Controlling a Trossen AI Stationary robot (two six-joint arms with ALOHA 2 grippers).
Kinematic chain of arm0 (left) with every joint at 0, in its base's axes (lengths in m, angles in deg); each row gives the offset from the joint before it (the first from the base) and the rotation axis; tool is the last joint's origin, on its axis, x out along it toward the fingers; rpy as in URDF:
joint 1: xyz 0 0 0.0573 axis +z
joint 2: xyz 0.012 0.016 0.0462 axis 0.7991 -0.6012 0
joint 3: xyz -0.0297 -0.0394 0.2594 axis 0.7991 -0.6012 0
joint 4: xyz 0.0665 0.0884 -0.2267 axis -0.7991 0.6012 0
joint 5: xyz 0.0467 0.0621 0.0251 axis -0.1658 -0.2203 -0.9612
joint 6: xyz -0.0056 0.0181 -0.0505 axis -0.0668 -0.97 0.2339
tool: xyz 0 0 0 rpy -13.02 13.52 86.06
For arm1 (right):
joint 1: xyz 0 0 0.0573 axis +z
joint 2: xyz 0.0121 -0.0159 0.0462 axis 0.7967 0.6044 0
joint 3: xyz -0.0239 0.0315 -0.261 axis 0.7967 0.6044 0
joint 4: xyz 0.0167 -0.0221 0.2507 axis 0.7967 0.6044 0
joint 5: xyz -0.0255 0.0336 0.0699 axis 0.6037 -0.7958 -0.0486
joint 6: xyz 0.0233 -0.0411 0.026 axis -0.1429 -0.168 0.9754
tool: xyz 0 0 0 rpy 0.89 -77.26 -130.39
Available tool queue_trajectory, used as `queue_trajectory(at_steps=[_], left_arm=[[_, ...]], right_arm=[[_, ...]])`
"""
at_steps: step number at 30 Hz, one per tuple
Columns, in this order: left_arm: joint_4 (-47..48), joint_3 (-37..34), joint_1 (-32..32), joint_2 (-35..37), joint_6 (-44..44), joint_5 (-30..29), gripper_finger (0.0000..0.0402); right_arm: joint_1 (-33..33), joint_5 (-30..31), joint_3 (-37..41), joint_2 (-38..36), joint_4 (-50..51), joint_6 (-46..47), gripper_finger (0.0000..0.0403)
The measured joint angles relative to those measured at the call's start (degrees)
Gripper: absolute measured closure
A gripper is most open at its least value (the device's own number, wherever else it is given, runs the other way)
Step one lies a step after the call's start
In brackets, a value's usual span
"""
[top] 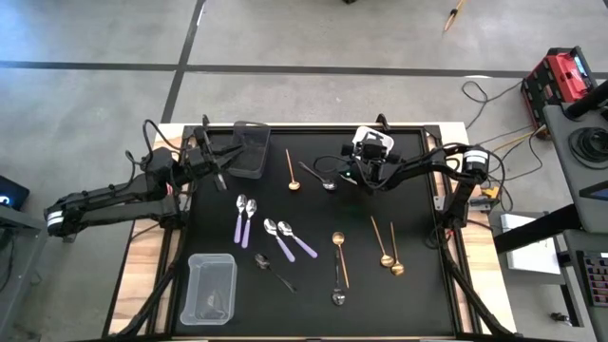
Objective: Sort silverware by color (type)
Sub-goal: Put the purple spoon into the transparent bin
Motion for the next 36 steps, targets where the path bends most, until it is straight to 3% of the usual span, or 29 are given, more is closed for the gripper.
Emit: queue_trajectory(at_steps=[22,28,36], left_arm=[[1.5,0.0,0.0,0.2,6.1,0.1,0.0363],[2.9,0.0,-0.1,0.0,11.9,1.1,0.0363],[3.0,0.0,-1.1,-2.0,20.5,9.7,0.0363]], right_arm=[[2.7,-1.7,-0.1,-3.7,0.0,-2.9,0.0223],[5.3,-6.6,-0.1,-6.7,0.0,-6.9,0.0225],[10.4,-15.9,-0.1,-10.9,-0.3,-17.7,0.0226]])
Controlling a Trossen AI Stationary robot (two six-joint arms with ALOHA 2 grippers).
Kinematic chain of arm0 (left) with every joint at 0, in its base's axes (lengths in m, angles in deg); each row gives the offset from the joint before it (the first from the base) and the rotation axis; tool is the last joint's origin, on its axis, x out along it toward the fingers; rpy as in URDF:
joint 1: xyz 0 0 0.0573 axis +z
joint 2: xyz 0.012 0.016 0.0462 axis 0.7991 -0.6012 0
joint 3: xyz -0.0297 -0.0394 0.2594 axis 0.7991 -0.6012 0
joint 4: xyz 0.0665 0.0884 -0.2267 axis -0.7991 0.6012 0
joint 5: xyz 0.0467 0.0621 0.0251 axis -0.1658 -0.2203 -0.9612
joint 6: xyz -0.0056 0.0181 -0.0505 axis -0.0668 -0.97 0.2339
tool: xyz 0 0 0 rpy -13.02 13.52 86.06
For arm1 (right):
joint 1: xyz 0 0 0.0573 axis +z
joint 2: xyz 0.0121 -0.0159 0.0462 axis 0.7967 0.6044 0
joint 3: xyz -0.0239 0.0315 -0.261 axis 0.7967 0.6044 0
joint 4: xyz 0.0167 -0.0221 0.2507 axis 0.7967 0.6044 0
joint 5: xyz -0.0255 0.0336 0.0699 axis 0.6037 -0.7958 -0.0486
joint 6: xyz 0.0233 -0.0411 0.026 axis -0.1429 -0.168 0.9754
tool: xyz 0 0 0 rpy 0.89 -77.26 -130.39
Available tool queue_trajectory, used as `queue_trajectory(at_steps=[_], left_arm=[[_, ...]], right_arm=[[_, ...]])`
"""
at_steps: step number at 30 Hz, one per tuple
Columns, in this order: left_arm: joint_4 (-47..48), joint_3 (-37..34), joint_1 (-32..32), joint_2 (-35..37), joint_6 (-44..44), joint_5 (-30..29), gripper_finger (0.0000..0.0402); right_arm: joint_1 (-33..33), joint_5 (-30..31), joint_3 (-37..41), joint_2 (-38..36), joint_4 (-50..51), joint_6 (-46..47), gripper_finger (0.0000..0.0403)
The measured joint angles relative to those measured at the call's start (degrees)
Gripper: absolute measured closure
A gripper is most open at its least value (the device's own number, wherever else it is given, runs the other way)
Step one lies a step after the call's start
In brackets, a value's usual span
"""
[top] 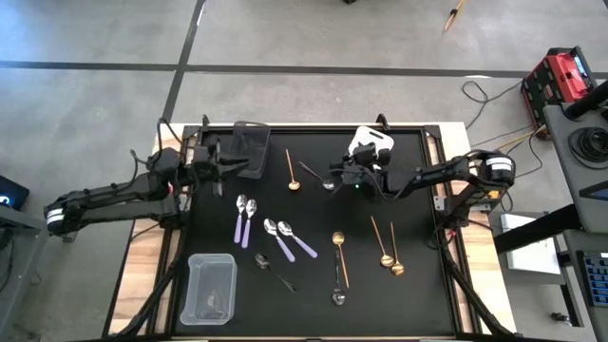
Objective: Sort silverware by color (type)
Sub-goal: Put the purple spoon into the transparent bin
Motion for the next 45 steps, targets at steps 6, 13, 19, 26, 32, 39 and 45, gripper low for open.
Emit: queue_trajectory(at_steps=[6,13,19,26,32,39,45], left_arm=[[0.0,0.0,-2.4,-2.3,7.0,3.1,0.0363],[-1.1,0.0,-9.3,-6.2,13.2,1.4,0.0363],[-5.6,0.0,-16.6,-11.4,16.6,-3.5,0.0363],[-6.4,4.1,-22.7,-20.2,18.5,-10.7,0.0363],[3.4,14.3,-26.7,-29.0,12.7,-10.7,0.0363],[19.9,25.7,-30.3,-38.7,7.0,-11.2,0.0363],[27.1,31.5,-32.1,-46.4,4.3,-11.2,0.0363]], right_arm=[[3.8,-11.2,0.0,-4.2,-0.1,-12.1,0.0241],[9.5,-16.9,0.0,-9.4,-0.2,-22.7,0.0267],[15.0,-16.9,0.0,-13.9,-0.1,-31.6,0.0282],[17.9,-28.8,0.0,-18.8,-0.1,-37.9,0.0284],[18.0,-44.0,0.0,-22.6,0.0,-38.9,0.0284],[18.8,-50.2,0.0,-25.3,0.4,-40.8,0.0284],[21.3,-51.2,0.0,-26.5,0.4,-43.9,0.0284]])
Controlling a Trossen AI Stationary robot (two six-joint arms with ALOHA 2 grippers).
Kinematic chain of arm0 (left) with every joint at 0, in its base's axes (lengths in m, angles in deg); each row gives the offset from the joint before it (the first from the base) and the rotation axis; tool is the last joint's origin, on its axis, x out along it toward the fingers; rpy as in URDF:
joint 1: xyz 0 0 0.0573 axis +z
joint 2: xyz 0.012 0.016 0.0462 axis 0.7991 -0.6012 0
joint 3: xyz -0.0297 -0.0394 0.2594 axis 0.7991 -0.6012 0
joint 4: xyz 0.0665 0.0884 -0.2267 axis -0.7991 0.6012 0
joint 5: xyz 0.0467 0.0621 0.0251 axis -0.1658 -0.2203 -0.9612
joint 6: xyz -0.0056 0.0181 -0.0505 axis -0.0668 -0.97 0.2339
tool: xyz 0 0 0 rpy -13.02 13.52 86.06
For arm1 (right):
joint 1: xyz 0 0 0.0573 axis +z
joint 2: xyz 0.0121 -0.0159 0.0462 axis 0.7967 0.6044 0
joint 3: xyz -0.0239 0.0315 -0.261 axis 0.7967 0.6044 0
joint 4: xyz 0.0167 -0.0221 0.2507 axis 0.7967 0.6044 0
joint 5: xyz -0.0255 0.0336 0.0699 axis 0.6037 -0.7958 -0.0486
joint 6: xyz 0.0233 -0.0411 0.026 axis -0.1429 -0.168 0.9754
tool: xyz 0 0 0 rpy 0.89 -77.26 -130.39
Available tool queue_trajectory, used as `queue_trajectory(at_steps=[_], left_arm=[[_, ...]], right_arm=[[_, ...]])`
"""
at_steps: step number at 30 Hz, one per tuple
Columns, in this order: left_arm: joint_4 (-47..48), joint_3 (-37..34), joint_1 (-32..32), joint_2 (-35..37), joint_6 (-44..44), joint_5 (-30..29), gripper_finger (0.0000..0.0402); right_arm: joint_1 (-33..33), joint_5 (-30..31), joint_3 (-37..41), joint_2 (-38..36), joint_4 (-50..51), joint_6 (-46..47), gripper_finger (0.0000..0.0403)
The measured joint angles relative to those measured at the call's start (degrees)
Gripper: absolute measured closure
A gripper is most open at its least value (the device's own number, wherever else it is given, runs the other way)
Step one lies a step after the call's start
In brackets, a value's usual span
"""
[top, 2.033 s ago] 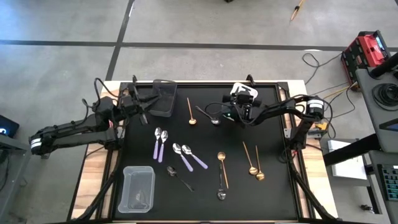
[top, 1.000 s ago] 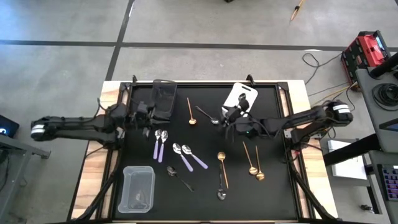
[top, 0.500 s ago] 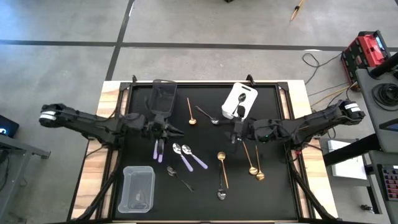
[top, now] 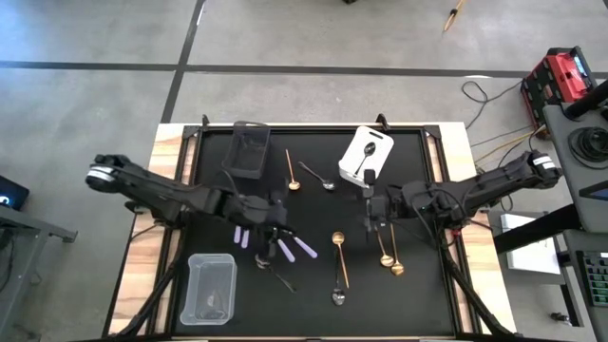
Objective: Sort silverware by color (type)
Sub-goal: Put the purple spoon into the transparent bin
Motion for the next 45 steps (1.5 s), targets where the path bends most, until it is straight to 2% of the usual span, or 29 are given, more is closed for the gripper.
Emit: queue_trajectory(at_steps=[7,17,26,34,39,45], left_arm=[[2.6,2.2,-0.4,-7.6,1.3,0.0,0.0363],[5.3,5.9,-0.5,-17.7,-0.5,0.0,0.0363],[12.2,10.2,-0.5,-22.1,-6.5,0.0,0.0363],[12.5,11.0,-0.2,-24.8,-7.5,-0.1,0.0360],[12.4,11.0,-0.2,-24.9,-7.8,-3.1,0.0327],[12.3,11.0,-0.2,-24.9,-9.4,-5.8,0.0260]], right_arm=[[2.5,0.0,0.0,-0.8,0.0,-1.3,0.0284],[2.4,0.1,0.0,-0.8,0.0,-2.4,0.0284],[2.4,0.2,0.0,-0.8,0.0,-4.3,0.0284],[2.4,0.2,0.0,-0.8,0.1,-4.7,0.0284],[2.4,0.2,0.0,-0.8,0.1,-4.9,0.0284],[2.4,0.2,0.0,-0.8,0.2,-4.9,0.0284]])
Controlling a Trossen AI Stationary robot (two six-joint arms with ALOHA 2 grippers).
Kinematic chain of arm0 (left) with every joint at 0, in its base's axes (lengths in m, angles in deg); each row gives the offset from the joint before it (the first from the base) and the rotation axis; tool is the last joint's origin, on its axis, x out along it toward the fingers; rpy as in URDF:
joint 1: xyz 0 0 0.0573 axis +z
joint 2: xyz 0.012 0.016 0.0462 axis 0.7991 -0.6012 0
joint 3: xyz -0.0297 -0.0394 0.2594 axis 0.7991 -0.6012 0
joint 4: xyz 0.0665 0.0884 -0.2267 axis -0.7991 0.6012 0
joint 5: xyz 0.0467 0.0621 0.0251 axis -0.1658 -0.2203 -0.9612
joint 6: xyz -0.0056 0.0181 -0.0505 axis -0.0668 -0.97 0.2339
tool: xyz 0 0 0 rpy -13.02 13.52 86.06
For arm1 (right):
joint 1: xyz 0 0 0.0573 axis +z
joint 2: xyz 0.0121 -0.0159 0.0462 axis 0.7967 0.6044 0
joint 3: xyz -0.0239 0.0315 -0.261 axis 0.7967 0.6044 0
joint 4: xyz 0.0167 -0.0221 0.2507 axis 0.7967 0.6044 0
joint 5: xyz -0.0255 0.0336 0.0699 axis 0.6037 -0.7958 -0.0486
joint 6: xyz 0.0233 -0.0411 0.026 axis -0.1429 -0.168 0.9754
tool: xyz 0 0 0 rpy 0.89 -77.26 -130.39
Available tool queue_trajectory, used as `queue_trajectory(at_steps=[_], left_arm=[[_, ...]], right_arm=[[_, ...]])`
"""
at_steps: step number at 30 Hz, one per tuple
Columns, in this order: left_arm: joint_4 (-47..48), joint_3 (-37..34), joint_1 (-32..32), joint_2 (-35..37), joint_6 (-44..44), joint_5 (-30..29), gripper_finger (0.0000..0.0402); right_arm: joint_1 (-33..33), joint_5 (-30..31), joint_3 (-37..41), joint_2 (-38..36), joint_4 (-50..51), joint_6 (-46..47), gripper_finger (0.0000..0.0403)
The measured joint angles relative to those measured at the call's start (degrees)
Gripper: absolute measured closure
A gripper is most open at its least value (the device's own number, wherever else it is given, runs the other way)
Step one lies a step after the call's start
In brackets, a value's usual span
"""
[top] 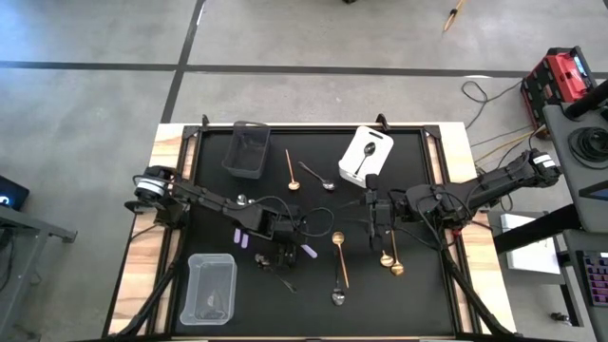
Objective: Sort silverware by color (type)
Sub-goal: Put the purple spoon into the transparent bin
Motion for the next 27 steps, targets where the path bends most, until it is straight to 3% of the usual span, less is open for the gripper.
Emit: queue_trajectory(at_steps=[7,27], left_arm=[[-2.7,-0.3,0.0,-0.1,-3.4,-0.2,0.0208],[-3.5,-0.3,0.0,-4.8,-7.0,0.7,0.0213]], right_arm=[[0.0,0.0,0.0,0.0,0.1,0.0,0.0284],[0.0,0.0,0.0,0.0,1.2,0.0,0.0284]])
